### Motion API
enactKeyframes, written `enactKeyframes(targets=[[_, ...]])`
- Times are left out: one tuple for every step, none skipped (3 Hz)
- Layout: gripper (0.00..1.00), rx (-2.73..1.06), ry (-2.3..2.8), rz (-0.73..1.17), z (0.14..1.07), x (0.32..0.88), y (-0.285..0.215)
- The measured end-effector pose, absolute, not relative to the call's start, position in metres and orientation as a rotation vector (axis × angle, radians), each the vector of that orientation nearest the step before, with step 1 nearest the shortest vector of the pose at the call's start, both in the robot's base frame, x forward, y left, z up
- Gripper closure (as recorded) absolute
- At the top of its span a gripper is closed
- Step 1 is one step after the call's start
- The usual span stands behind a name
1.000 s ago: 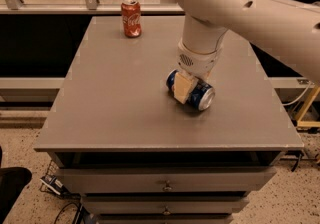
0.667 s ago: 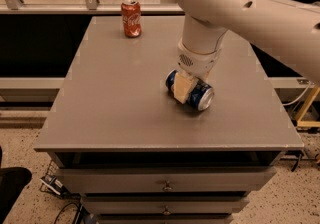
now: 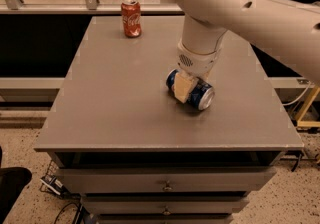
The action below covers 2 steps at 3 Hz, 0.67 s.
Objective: Place pepsi can upright
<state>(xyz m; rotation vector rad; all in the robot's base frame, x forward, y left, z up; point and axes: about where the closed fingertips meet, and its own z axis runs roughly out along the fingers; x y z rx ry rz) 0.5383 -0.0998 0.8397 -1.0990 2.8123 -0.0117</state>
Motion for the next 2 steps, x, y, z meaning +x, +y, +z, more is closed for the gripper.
enactKeyframes(targets=[[1.00, -1.147, 2.755, 0.054, 0.855, 0.534, -0.098], [1.00, -1.200, 2.681, 0.256, 0.868, 0.535, -0.105]])
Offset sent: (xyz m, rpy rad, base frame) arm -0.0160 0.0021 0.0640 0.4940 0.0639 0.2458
